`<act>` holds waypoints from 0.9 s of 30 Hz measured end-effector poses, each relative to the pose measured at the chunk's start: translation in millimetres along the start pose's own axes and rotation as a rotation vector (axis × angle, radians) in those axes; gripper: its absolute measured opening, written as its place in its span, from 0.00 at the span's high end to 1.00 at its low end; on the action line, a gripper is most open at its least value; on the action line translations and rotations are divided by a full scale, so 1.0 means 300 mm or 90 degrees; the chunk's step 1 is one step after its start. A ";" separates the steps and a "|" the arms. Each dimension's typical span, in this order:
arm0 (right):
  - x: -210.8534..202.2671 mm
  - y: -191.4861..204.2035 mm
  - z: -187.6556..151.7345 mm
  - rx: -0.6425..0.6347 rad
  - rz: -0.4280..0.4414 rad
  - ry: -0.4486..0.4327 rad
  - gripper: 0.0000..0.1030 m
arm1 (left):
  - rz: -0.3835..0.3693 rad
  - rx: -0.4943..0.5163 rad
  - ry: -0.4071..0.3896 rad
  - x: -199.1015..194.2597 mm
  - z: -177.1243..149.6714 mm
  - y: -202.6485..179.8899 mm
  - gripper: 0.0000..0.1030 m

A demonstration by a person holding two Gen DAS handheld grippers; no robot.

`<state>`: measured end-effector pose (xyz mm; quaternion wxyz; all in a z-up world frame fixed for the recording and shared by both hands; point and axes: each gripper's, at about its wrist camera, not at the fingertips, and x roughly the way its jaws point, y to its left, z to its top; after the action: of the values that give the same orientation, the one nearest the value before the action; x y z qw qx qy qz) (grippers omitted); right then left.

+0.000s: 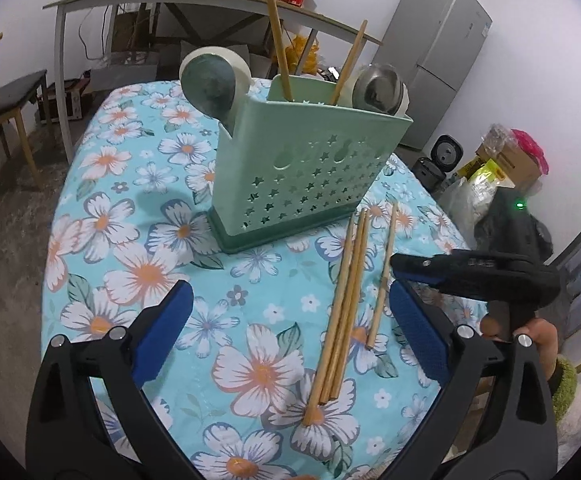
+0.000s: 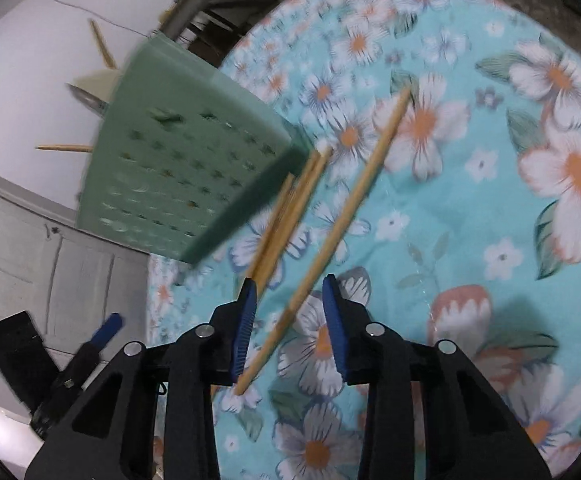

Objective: Organize utensils
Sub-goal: 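Grasp another chopstick with the right tool while the left tool grasps one too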

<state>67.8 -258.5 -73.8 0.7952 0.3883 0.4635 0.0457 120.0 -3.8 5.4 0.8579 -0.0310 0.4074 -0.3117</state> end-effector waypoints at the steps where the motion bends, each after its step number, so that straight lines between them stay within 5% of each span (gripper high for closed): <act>1: 0.014 -0.004 0.000 0.004 0.000 0.000 0.71 | 0.008 0.005 0.001 0.000 -0.001 -0.001 0.08; 7: 0.047 -0.004 0.023 0.015 -0.014 -0.010 0.85 | 0.023 0.005 0.017 0.018 -0.006 0.003 0.08; 17: -0.015 -0.066 0.025 0.044 0.000 -0.023 0.90 | 0.043 0.034 0.033 0.063 -0.003 -0.021 0.08; 27: -0.095 -0.147 -0.024 0.085 0.001 -0.029 0.90 | -0.018 0.071 0.055 0.129 0.020 -0.055 0.13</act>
<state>33.5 -297.4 -84.9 0.7781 0.4413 0.4469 0.0062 134.2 -40.0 -11.9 0.8354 0.0246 0.4256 -0.3470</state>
